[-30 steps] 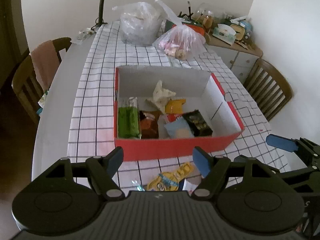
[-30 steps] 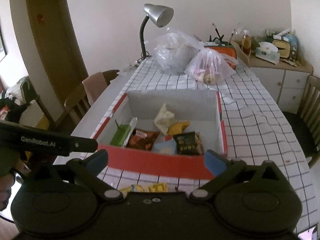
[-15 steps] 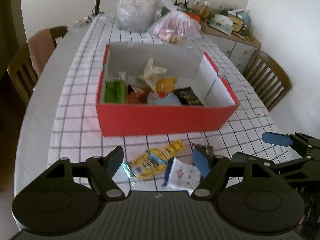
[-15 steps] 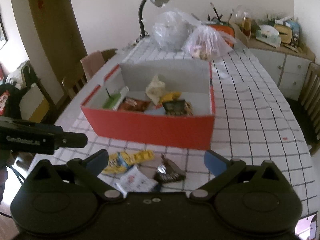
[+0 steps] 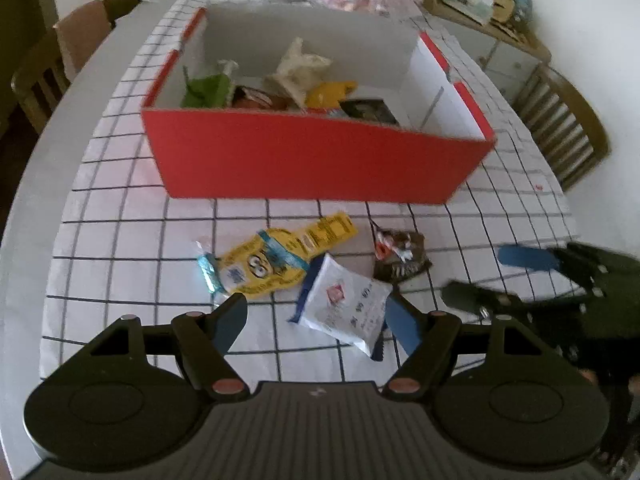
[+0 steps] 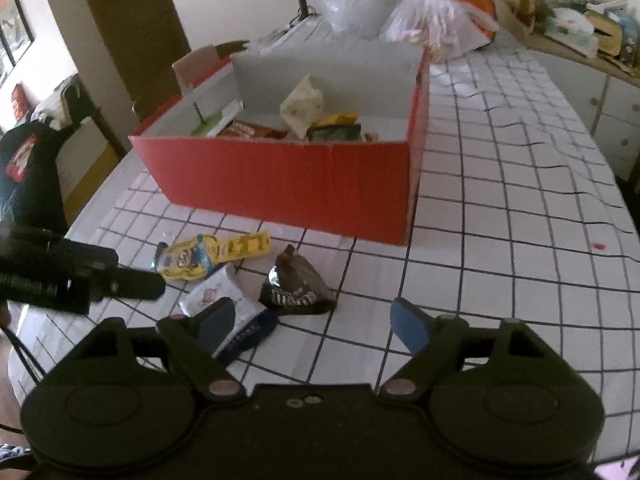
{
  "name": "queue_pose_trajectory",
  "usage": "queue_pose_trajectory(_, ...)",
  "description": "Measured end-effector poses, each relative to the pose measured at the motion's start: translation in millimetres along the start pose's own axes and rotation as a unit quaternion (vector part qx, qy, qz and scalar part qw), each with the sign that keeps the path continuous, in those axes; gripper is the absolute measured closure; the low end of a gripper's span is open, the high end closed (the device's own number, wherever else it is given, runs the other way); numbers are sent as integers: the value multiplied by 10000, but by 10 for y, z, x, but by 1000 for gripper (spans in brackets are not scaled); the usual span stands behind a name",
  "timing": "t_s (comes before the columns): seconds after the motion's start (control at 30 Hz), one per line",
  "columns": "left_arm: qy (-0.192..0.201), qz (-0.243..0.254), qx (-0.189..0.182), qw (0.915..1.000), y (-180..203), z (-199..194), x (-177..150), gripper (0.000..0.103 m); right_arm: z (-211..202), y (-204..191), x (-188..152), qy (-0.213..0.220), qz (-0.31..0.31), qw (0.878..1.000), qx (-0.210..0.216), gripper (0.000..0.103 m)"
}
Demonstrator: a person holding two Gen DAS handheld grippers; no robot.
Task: Organize snacks
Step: 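Grasp the white milk-tablet packet with the left gripper while the right grasps the brown M&M's bag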
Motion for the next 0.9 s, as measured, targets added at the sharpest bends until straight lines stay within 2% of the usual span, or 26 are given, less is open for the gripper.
queue_pose_trajectory(0.23,-359,620,-182,9973,176,274,-122,27,288,76,6,-253,-193,9993,187,30)
queue_pose_trajectory(0.57,-503,1397,-311,9884,333,532,-86,27,529,49,85,-413,-298,9981,336,37)
queue_pose_trajectory(0.9,-448,1790,-52,9828,332,682,-111,27,656,-52,100,-351,-518,9974,356,49)
Point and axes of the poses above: each gripper's, at about its wrist camera, not at the fingertips, and z roughly the way its jaws point, y to its right, x to its top, the point moved 9 cm from there along z, roughly the way its jaws point, and after that the axes turned 6 degrees about z, right-handed, at the moved point
